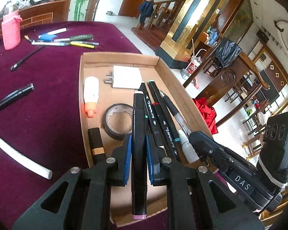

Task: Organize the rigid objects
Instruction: 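Carry the marker and pen over the cardboard tray, then lower the marker and pen into the tray and open both grippers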

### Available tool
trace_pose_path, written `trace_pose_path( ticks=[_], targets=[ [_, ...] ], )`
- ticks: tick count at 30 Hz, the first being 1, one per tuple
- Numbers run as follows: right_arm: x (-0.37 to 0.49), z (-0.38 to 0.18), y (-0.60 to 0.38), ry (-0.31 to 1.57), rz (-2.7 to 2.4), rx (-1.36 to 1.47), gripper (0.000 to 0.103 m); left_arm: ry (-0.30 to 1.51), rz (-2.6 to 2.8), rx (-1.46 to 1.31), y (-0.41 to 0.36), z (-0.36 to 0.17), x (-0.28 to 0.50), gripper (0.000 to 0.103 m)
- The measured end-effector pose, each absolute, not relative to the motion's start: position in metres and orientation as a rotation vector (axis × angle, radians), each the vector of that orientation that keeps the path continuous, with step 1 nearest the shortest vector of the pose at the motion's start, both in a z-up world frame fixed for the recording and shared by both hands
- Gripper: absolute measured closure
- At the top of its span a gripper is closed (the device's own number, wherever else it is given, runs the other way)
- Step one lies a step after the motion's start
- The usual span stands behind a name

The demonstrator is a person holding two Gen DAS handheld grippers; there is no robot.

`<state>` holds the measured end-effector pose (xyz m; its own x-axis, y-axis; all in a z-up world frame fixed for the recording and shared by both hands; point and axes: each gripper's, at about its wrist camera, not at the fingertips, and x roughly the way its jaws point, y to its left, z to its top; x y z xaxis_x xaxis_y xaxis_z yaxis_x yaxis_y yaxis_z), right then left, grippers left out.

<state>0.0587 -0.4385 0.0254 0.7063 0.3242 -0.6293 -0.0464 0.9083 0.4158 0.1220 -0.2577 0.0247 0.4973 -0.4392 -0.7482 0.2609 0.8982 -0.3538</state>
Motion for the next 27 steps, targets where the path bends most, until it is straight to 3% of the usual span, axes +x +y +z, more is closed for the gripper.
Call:
trace_pose_path(
  ticks=[16,27],
  targets=[
    [0.072,0.014,-0.44,0.802,0.115,0.315,0.093,0.95,-0.424,-0.124,-0.27,0.005,0.118,0.091],
    [0.073,0.013,-0.42,0.804,0.103,0.234,0.093,0.845,-0.35,0.01,-0.276,0.004,0.106,0.091]
  ],
)
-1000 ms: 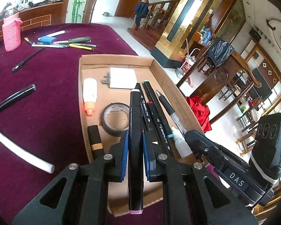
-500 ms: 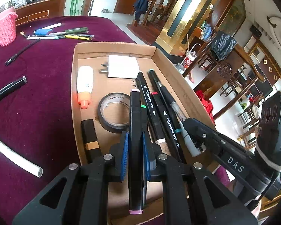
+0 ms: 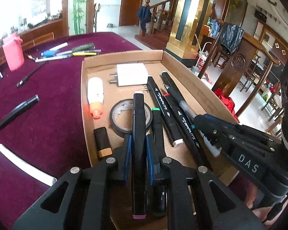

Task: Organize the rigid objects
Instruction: 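Lower the marker and pen into the tray and open both grippers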

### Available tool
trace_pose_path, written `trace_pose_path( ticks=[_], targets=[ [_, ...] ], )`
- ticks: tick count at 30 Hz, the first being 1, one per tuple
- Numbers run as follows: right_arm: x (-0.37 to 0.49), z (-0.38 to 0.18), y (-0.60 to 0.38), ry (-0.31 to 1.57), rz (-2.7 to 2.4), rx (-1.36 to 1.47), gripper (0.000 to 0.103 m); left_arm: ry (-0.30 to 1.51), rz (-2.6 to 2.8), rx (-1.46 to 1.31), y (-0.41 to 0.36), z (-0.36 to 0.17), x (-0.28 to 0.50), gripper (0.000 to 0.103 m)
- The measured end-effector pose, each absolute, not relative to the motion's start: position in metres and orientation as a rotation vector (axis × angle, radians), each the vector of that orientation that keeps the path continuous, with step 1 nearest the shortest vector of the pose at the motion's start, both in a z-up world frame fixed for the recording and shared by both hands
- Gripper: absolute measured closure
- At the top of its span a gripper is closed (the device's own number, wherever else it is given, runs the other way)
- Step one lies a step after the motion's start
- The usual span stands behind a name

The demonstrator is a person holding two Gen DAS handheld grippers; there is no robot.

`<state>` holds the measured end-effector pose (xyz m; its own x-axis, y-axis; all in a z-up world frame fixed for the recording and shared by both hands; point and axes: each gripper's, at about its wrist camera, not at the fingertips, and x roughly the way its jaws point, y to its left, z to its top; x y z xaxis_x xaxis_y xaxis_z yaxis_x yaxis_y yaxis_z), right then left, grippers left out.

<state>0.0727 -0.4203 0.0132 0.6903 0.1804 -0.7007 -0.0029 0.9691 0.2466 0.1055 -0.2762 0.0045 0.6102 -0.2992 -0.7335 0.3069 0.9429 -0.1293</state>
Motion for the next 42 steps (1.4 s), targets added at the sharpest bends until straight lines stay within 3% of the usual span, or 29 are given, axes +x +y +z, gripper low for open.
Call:
trace_pose_path(
  ticks=[42],
  targets=[
    [0.072,0.008,-0.407,0.812,0.086,0.238,0.091,0.806,-0.32,0.11,-0.283,-0.008,0.102,0.091]
  ],
)
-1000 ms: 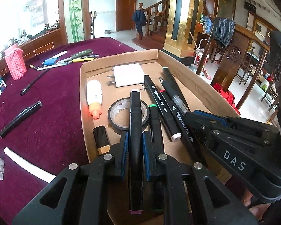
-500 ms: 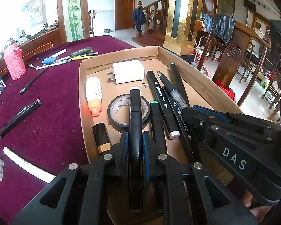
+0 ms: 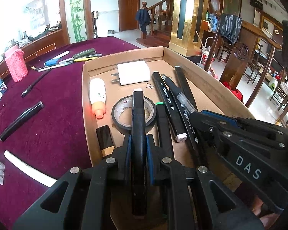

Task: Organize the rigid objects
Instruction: 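Lower the marker and pen into the tray and open both grippers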

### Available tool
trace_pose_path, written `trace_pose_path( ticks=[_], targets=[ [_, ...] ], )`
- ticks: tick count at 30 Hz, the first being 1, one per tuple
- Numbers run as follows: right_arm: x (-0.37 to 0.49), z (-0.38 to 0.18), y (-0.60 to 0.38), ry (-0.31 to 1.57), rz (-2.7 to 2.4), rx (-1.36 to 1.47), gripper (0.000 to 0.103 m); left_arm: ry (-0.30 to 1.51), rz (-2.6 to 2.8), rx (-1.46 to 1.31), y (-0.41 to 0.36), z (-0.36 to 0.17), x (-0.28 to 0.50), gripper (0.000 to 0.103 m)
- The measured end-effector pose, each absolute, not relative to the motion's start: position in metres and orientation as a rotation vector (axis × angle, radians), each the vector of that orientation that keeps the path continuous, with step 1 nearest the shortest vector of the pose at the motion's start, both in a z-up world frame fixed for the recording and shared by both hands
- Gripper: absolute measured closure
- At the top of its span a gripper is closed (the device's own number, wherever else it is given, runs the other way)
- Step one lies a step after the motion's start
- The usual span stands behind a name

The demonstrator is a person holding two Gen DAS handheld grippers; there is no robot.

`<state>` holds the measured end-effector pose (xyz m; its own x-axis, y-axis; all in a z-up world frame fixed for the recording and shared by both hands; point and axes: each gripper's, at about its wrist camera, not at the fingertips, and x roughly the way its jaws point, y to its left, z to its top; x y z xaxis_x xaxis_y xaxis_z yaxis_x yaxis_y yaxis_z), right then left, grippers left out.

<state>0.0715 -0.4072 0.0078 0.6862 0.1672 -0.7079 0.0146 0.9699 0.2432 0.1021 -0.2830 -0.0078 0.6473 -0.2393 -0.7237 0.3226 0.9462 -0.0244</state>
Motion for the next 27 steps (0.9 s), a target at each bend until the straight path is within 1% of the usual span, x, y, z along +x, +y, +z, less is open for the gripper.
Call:
trace_pose_path(
  ticks=[1,3,4,5,6,7,8,10,15,22,27],
  targets=[
    [0.071,0.008,-0.407,0.814,0.088,0.241,0.09,0.806,-0.32,0.111,-0.283,-0.008,0.101,0.091],
    [0.069,0.009,-0.408,0.813,0.092,0.249,0.081,0.805,-0.32,0.117,-0.284,-0.008,0.101,0.089],
    [0.067,0.009,-0.408,0.811,0.092,0.251,0.079,0.803,-0.319,0.121,-0.285,-0.007,0.101,0.085],
    [0.066,0.01,-0.408,0.81,0.093,0.25,0.075,0.8,-0.319,0.123,-0.285,-0.007,0.101,0.077],
    [0.065,0.011,-0.407,0.808,0.094,0.248,0.073,0.794,-0.32,0.125,-0.285,-0.006,0.1,0.072],
    [0.065,0.012,-0.407,0.805,0.094,0.247,0.073,0.782,-0.313,0.129,-0.285,-0.004,0.099,0.063],
    [0.063,0.013,-0.407,0.802,0.093,0.245,0.073,0.767,-0.31,0.131,-0.285,-0.002,0.097,0.057],
    [0.062,0.014,-0.407,0.797,0.093,0.246,0.073,0.747,-0.311,0.131,-0.284,0.0,0.095,0.055],
    [0.056,0.02,-0.41,0.784,0.094,0.255,0.073,0.724,-0.303,0.148,-0.284,0.001,0.094,0.055],
    [0.04,0.039,-0.416,0.724,0.09,0.28,0.073,0.663,-0.3,0.098,-0.276,0.015,0.089,0.055],
    [0.028,0.054,-0.418,0.687,0.082,0.279,0.072,0.676,-0.316,0.049,-0.262,0.034,0.082,0.055]
  ],
)
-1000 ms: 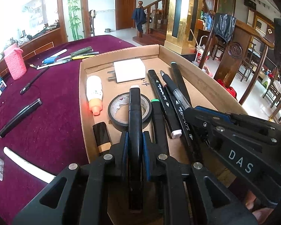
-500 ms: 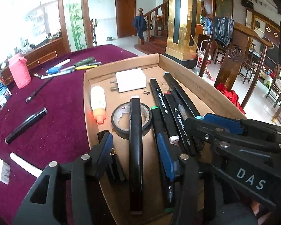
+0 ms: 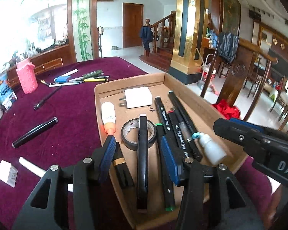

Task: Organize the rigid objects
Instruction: 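Lower the marker and pen into the tray and open both grippers, then grasp the white charger with the left gripper while the right grasps the white paint marker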

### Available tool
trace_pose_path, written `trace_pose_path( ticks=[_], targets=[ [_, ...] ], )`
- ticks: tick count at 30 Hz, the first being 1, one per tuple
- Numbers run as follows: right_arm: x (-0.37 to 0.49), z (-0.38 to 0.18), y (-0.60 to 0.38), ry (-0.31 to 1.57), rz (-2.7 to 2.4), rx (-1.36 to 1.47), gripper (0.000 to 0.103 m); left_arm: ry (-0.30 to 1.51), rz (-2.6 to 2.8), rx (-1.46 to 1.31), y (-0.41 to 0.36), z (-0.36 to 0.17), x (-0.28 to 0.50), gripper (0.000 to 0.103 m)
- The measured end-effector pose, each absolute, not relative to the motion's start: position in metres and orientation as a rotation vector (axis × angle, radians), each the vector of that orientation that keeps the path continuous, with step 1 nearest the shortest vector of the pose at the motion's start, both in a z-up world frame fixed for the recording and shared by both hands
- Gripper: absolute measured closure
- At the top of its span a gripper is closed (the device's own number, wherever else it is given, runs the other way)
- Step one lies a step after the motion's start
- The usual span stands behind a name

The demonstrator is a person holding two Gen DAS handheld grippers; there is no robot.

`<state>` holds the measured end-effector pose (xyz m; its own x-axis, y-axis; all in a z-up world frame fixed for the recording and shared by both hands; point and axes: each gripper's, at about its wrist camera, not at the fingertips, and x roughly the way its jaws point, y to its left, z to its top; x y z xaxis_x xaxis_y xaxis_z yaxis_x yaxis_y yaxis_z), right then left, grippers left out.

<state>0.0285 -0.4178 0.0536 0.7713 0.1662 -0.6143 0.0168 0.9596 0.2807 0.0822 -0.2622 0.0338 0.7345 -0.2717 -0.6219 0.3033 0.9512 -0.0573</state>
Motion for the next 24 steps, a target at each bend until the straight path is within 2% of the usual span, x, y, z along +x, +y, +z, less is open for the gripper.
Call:
trace_pose_path(
  ticks=[4,9,11,15,24],
  targets=[
    [0.024,0.062,-0.414,0.667,0.091,0.286,0.067,0.681,-0.305,0.03,-0.243,0.05,0.075,0.045],
    [0.022,0.066,-0.391,0.67,0.144,0.271,0.066,0.668,-0.285,0.025,-0.207,0.069,0.061,0.043],
    [0.021,0.068,-0.38,0.671,0.181,0.265,0.066,0.67,-0.272,0.024,-0.191,0.071,0.056,0.037],
    [0.021,0.068,-0.352,0.684,0.259,0.218,0.061,0.678,-0.219,-0.005,-0.145,0.071,0.048,0.036],
    [0.045,0.049,-0.26,0.82,0.52,0.076,0.06,0.717,0.033,-0.16,-0.011,0.039,0.066,0.036]
  ],
)
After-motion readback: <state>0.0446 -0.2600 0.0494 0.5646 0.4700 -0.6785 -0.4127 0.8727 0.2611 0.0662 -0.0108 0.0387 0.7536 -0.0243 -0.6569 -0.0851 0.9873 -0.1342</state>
